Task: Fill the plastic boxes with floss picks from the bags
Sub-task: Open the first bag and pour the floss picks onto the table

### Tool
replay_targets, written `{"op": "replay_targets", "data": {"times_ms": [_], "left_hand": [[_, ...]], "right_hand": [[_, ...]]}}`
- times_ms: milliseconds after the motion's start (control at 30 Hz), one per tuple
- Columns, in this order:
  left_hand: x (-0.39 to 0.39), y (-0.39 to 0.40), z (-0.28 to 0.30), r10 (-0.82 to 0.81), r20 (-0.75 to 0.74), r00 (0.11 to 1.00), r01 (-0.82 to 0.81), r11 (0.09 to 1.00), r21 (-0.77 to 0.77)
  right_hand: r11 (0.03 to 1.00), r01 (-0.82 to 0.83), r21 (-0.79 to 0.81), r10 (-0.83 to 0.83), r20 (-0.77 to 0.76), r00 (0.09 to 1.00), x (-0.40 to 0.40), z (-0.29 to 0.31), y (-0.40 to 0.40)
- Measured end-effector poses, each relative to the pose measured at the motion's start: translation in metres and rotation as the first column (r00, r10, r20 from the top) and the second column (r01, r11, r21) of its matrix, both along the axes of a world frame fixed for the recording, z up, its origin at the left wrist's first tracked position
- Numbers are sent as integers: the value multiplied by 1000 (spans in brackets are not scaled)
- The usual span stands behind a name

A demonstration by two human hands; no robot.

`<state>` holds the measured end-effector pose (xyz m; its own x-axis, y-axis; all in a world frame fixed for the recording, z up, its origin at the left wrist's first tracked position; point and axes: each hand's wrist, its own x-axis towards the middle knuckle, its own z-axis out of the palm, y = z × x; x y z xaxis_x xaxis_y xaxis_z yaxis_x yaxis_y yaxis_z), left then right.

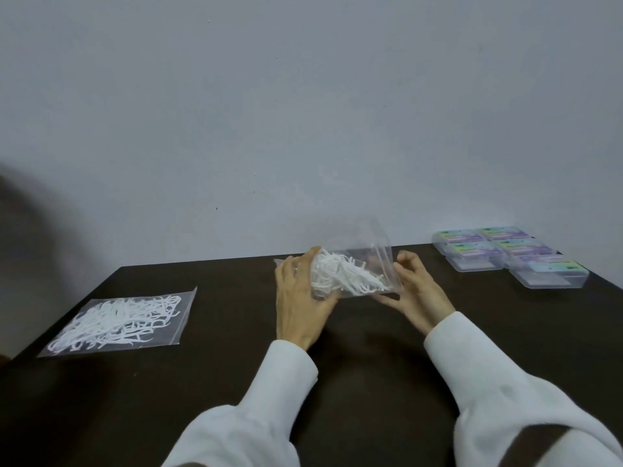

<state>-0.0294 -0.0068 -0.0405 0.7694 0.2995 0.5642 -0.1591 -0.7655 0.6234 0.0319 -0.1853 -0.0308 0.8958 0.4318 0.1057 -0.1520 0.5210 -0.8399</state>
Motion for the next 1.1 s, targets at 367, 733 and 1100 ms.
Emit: {"op": "replay_targets", "data": {"times_ms": [367, 733, 1100], "left_hand": [[-1, 2, -5, 91, -23, 996, -88, 988, 124], [1, 5, -8, 101, 34, 994, -106, 965, 240], [2, 15, -13, 165, -22, 986, -149, 936, 320]], "right_hand": [[929, 30, -370, 48, 202, 978, -4, 1, 0], [715, -67, -696, 302, 221, 927, 3, -5, -4], [478, 322, -817, 254, 479, 840, 16, -16, -10]]}}
